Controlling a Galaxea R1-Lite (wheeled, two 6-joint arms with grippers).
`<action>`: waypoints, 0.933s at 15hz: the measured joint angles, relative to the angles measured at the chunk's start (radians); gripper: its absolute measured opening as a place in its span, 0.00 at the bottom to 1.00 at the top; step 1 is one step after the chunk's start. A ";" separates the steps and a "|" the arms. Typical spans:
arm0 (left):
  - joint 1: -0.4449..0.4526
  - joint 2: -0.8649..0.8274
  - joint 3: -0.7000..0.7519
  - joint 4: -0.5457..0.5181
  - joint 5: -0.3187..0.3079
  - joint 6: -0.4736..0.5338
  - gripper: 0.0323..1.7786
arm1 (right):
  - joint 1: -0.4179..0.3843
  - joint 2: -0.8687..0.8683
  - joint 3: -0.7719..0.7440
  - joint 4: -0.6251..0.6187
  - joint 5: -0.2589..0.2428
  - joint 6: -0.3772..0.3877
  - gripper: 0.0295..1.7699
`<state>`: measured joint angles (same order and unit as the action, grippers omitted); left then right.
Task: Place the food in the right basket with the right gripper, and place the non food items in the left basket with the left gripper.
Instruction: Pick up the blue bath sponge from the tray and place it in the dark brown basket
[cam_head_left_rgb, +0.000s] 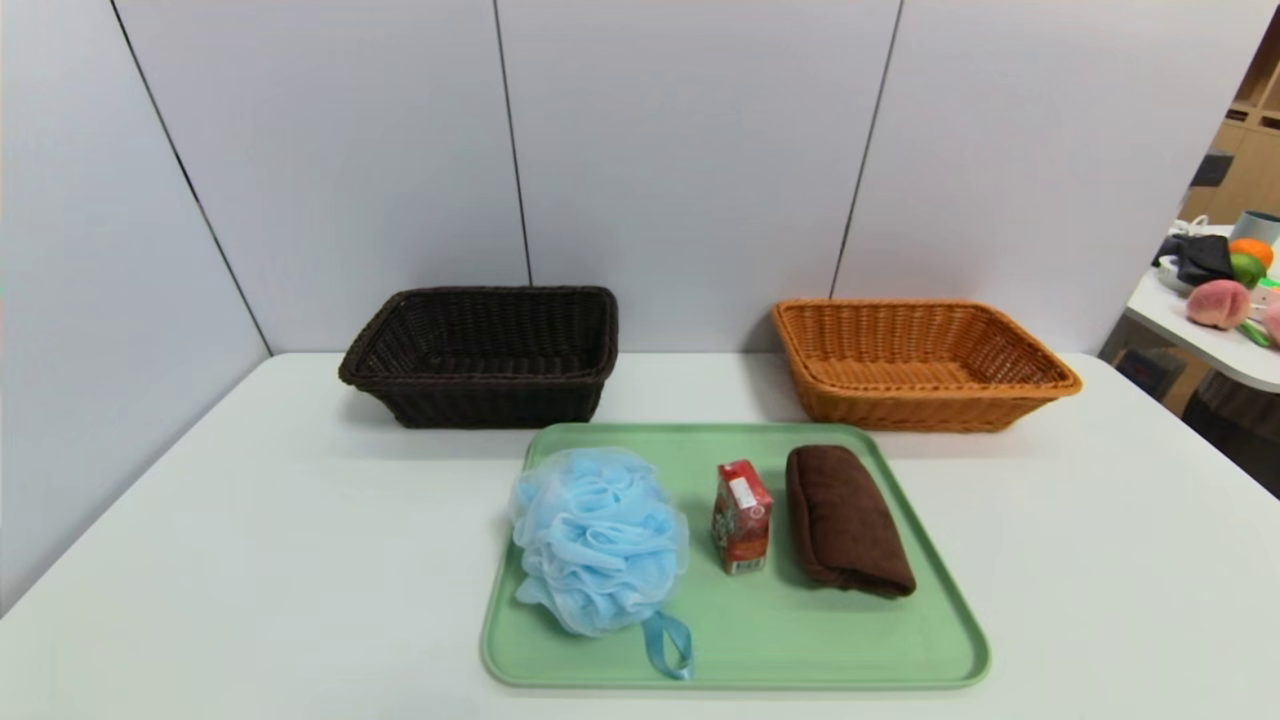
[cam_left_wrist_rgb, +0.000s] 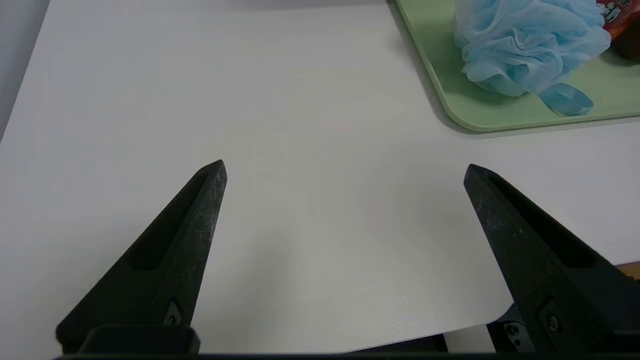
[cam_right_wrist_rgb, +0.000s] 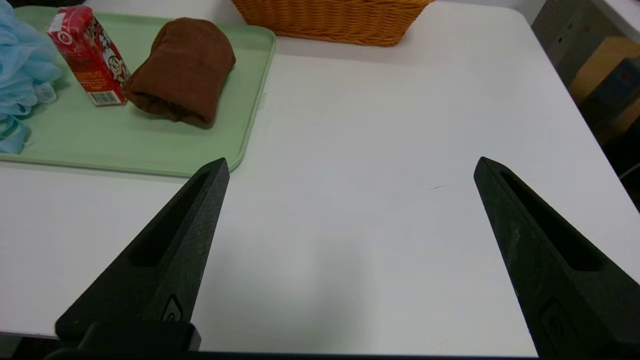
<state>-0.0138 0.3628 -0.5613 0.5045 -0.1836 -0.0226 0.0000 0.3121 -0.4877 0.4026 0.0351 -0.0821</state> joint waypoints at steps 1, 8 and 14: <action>-0.001 0.070 -0.048 0.018 -0.002 0.015 0.95 | 0.000 0.075 -0.045 0.011 0.001 0.000 0.96; -0.066 0.471 -0.266 0.092 -0.112 0.215 0.95 | 0.020 0.511 -0.267 0.105 0.025 -0.080 0.96; -0.215 0.657 -0.317 0.077 -0.256 0.226 0.95 | 0.038 0.652 -0.318 0.255 0.159 -0.140 0.96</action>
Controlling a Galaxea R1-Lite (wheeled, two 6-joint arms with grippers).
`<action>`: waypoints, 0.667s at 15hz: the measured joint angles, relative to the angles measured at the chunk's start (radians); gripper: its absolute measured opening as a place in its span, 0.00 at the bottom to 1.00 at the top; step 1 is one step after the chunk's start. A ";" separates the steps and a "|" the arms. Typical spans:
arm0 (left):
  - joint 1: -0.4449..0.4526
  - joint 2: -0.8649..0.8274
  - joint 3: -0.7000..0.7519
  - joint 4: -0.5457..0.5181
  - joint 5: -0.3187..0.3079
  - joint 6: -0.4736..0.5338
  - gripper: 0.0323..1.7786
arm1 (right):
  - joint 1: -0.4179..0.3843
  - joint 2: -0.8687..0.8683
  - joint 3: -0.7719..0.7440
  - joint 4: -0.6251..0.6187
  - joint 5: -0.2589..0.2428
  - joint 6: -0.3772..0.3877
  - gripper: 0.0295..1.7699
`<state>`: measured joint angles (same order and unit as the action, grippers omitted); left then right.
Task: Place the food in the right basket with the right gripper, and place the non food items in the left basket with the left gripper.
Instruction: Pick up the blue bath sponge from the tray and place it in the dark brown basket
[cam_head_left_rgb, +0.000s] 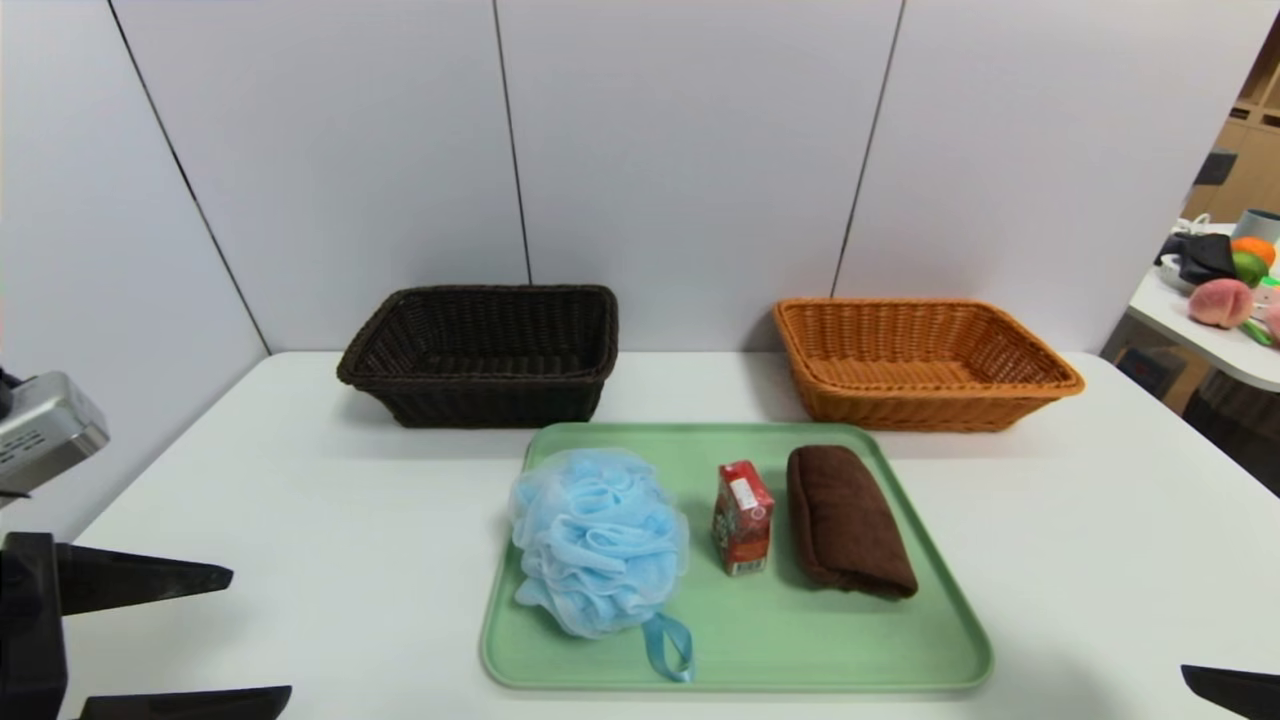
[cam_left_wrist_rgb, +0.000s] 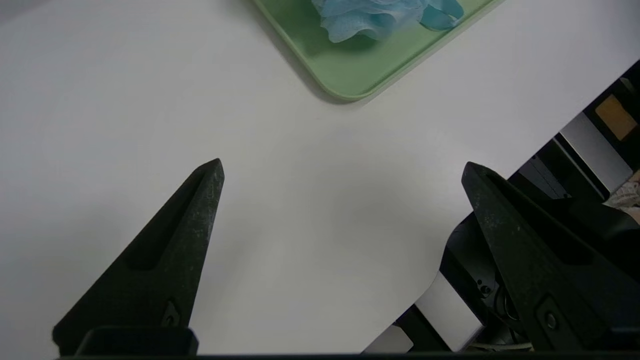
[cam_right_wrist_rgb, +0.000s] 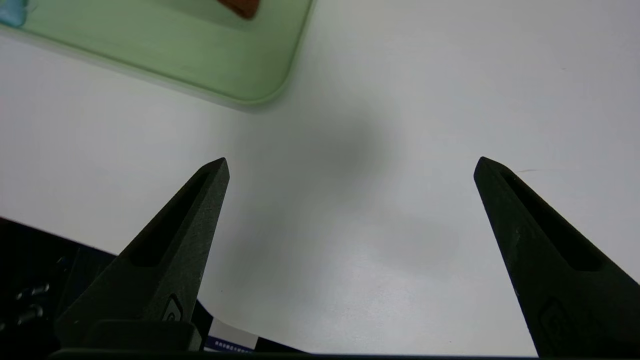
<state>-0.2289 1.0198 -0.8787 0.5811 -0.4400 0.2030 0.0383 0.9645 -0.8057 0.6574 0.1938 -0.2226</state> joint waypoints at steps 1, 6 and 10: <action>-0.032 0.027 -0.009 -0.009 -0.009 0.000 0.95 | 0.001 0.011 -0.002 0.001 0.024 -0.027 0.96; -0.158 0.154 -0.040 -0.170 -0.057 -0.009 0.95 | 0.014 0.053 -0.042 -0.004 0.104 -0.100 0.96; -0.197 0.240 -0.087 -0.209 -0.059 -0.011 0.95 | 0.014 0.082 -0.112 -0.007 0.100 -0.098 0.96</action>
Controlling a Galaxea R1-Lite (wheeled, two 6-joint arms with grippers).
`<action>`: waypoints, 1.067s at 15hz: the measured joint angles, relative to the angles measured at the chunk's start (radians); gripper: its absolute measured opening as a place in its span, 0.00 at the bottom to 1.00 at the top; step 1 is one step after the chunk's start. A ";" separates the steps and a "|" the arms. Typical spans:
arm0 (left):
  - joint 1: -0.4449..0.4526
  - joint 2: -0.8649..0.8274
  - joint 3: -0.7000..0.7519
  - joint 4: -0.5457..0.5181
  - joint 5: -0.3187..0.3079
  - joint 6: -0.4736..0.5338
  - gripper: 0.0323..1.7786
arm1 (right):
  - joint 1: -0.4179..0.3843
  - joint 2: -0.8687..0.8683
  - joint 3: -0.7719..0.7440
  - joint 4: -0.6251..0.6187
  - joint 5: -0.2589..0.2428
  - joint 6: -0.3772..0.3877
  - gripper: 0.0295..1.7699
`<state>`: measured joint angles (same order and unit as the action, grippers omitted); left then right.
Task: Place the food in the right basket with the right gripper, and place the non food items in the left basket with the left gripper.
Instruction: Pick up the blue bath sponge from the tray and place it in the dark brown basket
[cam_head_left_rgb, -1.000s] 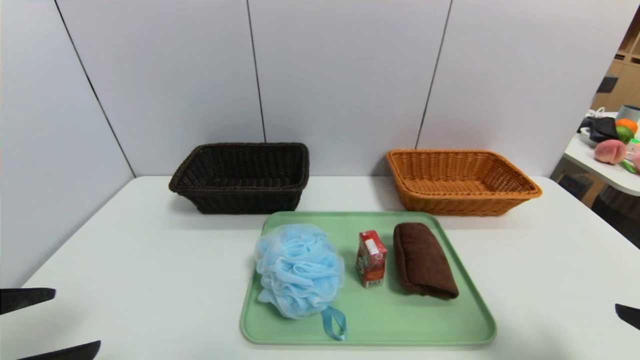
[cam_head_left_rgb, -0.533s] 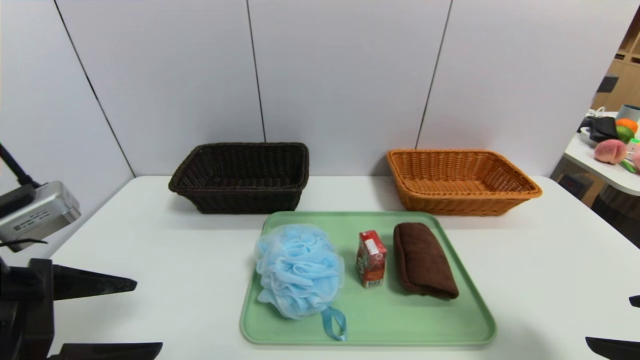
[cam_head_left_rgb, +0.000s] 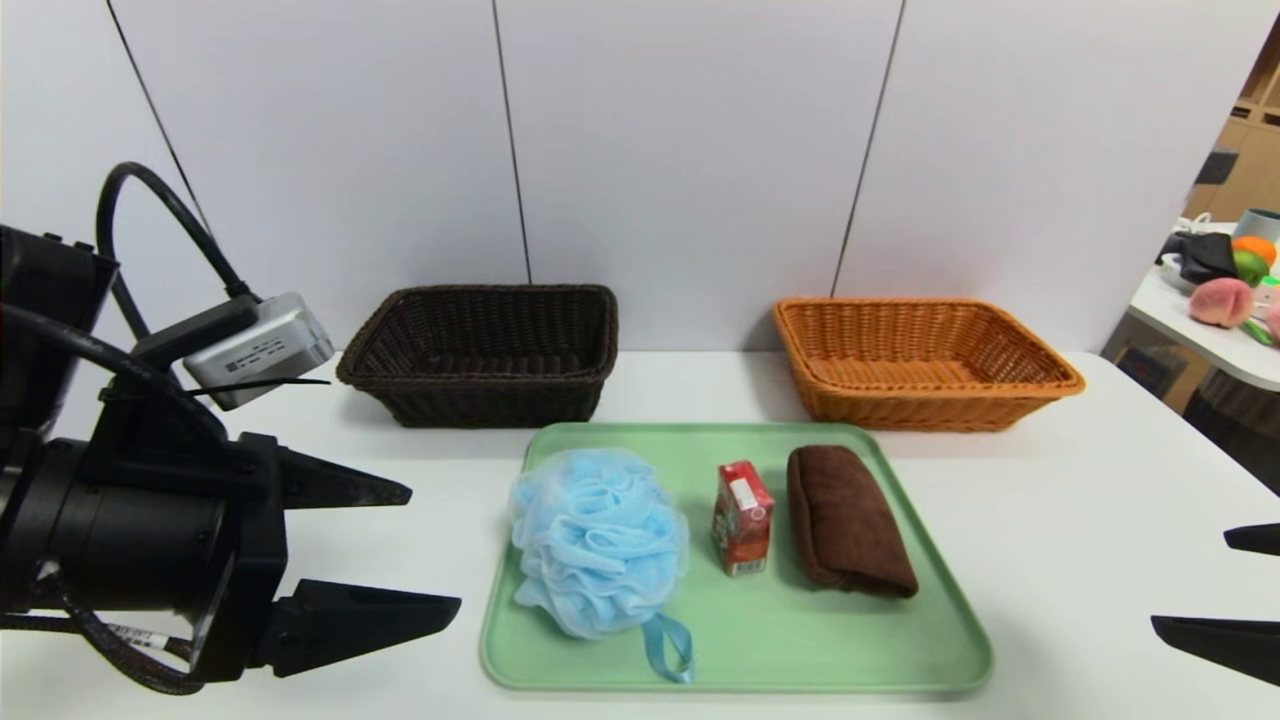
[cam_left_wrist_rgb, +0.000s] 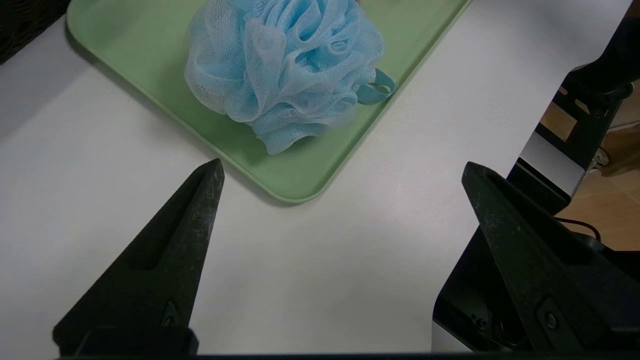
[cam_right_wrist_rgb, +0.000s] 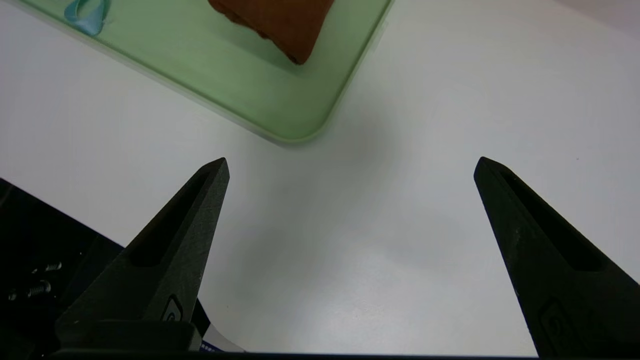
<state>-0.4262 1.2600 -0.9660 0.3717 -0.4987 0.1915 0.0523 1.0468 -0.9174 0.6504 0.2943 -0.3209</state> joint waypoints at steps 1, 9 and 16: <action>-0.011 0.015 -0.010 0.000 0.001 -0.005 0.95 | 0.000 0.007 -0.016 0.000 -0.001 0.000 0.96; -0.085 0.059 -0.082 0.012 0.018 -0.097 0.95 | -0.011 0.060 -0.058 0.000 -0.005 0.005 0.96; -0.188 0.227 -0.215 0.013 0.329 -0.300 0.95 | -0.010 0.065 -0.058 -0.001 -0.003 0.006 0.96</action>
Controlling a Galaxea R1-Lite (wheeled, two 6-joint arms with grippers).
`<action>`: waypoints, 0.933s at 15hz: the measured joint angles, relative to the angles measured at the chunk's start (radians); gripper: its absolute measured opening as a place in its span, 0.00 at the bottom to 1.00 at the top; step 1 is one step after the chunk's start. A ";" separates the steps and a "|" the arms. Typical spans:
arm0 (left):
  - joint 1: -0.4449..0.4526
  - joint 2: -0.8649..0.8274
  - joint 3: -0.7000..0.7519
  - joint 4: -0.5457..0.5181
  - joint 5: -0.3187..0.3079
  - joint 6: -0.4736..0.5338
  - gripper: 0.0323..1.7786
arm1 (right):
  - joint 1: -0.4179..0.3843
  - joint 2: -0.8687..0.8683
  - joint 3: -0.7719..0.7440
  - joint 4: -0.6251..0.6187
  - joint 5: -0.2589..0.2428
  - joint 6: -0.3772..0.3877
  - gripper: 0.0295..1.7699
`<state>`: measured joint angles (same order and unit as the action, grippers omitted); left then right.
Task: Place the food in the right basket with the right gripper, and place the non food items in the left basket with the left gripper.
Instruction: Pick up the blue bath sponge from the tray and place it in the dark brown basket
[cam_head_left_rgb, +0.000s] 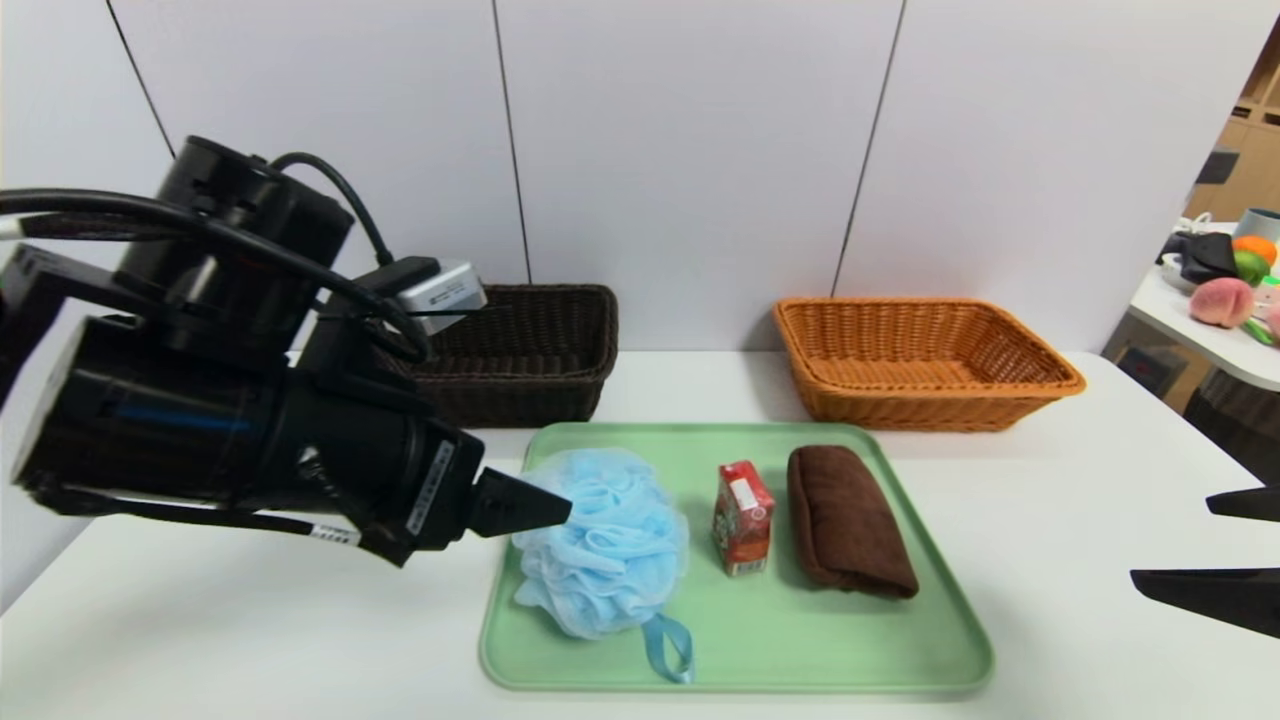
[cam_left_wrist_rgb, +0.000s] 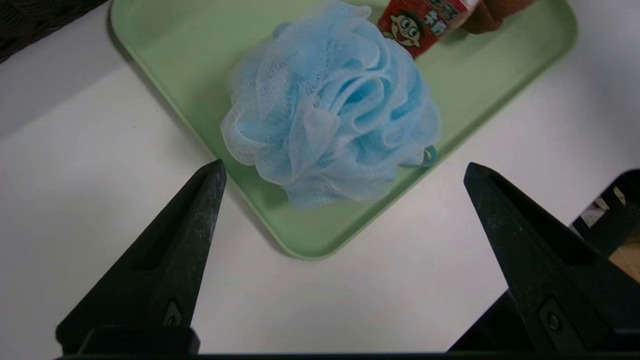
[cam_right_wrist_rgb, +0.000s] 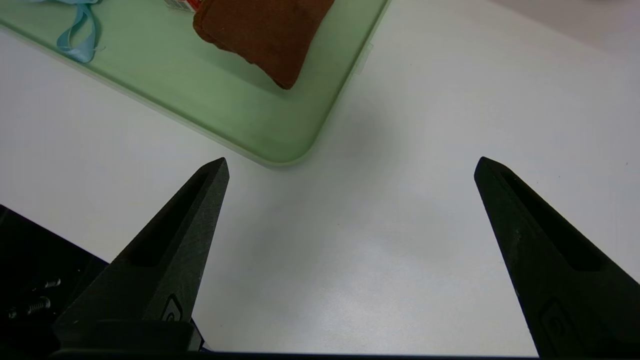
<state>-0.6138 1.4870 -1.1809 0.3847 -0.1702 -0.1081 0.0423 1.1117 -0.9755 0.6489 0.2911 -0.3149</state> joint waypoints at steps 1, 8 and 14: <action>-0.020 0.036 -0.028 0.001 0.046 -0.037 0.95 | 0.000 0.000 -0.002 0.000 0.000 0.000 0.96; -0.073 0.195 -0.126 0.053 0.153 -0.134 0.95 | -0.001 -0.002 -0.021 0.001 0.000 0.002 0.96; -0.076 0.300 -0.121 0.056 0.158 -0.172 0.95 | -0.001 -0.005 -0.017 0.000 0.002 0.004 0.96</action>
<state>-0.6902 1.7870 -1.3023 0.4402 -0.0123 -0.2804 0.0409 1.1064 -0.9930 0.6494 0.2928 -0.3106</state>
